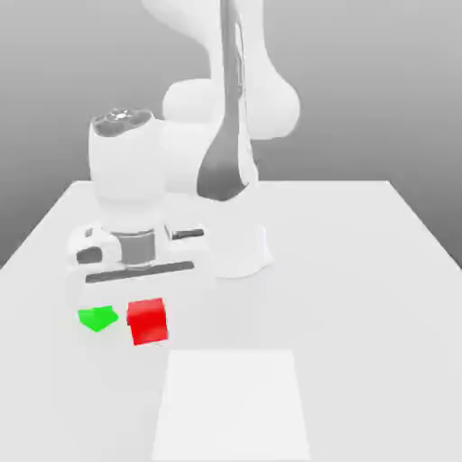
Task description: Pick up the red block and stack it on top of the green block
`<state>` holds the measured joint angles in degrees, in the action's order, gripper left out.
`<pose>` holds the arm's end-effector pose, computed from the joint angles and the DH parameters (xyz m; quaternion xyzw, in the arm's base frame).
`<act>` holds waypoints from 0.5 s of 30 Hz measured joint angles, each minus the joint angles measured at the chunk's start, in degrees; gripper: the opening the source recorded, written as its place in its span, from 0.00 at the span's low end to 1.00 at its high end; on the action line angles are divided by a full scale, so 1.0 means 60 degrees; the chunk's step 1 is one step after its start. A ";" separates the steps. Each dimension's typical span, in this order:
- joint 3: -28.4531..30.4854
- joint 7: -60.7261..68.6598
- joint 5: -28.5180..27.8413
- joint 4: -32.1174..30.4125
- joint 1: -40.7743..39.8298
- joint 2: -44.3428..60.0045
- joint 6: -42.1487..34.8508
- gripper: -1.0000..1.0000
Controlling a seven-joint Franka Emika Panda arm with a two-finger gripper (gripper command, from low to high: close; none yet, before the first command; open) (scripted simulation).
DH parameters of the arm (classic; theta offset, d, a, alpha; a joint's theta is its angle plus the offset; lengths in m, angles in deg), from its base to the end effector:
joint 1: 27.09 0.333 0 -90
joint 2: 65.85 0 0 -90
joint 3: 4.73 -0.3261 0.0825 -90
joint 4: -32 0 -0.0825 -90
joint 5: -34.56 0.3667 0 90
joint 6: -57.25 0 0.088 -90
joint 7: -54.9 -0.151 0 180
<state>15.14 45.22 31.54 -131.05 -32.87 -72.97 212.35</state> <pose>0.3196 -0.1458 0.2109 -0.9602 0.2790 0.0089 0.0116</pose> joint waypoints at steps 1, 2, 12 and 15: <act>0.0145 0.0135 -0.0148 -0.0084 -0.0210 -0.0180 -0.0103 0.00; 0.0289 0.0259 -0.0314 -0.0171 -0.0430 -0.0358 -0.0197 0.00; 0.1400 0.1062 -0.2535 -0.1124 -0.3151 -0.1942 -0.0602 0.00; 0.1704 0.1473 -0.2224 -0.1179 -0.2985 -0.1812 -0.0482 0.00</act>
<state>25.36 54.06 18.19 -138.12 -50.77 -83.84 209.46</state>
